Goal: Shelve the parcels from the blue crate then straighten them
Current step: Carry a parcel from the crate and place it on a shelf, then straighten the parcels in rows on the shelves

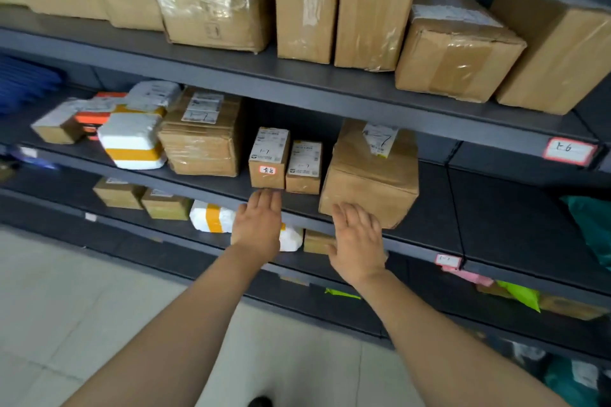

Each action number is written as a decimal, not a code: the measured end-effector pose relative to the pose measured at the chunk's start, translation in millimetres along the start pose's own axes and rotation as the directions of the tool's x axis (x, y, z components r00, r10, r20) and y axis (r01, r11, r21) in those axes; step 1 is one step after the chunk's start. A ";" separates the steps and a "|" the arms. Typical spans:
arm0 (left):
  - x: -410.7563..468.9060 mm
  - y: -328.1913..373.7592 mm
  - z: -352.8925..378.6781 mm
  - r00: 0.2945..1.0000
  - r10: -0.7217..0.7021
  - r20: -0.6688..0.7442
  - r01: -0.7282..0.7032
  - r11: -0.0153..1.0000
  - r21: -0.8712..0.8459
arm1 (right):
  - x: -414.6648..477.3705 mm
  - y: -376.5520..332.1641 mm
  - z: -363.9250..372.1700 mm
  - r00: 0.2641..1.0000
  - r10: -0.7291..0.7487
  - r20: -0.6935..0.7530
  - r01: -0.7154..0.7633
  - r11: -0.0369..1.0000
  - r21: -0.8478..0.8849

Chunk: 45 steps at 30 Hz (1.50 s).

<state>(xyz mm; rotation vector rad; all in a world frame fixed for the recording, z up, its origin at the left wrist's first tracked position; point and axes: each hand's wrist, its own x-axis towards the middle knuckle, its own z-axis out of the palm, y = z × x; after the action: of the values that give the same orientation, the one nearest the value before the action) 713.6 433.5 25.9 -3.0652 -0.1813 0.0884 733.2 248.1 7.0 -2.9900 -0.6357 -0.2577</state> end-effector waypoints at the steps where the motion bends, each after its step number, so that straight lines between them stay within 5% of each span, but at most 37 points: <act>1: -9.5 -10.8 3.1 1.000 -0.017 0.012 0.017 1.000 0.002 | -2.4 -13.4 -0.5 0.999 -0.032 0.039 0.032 0.999 -0.004; 12: -81.6 -168.2 33.0 0.973 -0.221 0.065 0.224 0.974 -0.033 | 10.3 -178.6 24.8 0.945 -0.265 0.192 0.266 0.964 0.024; 23: -84.7 -335.7 81.6 0.970 -0.194 0.148 0.200 0.979 -0.030 | 54.3 -339.7 79.8 0.928 -0.238 0.288 0.249 0.968 -0.002; 34: 5.2 -458.9 151.5 0.973 -0.159 0.166 0.166 0.986 -0.030 | 146.8 -415.8 168.2 0.905 -0.182 0.383 0.204 0.979 -0.017; 45: 145.4 -559.7 279.9 0.987 -0.084 0.139 0.082 0.996 0.018 | 235.7 -456.5 325.9 0.962 -0.047 0.268 0.052 0.999 -0.009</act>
<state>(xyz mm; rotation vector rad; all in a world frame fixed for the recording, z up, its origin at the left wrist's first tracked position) 775.9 1023.9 -219.7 -3.0345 -0.3151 0.2980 806.7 792.6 -254.3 -3.0536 -0.7352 0.1440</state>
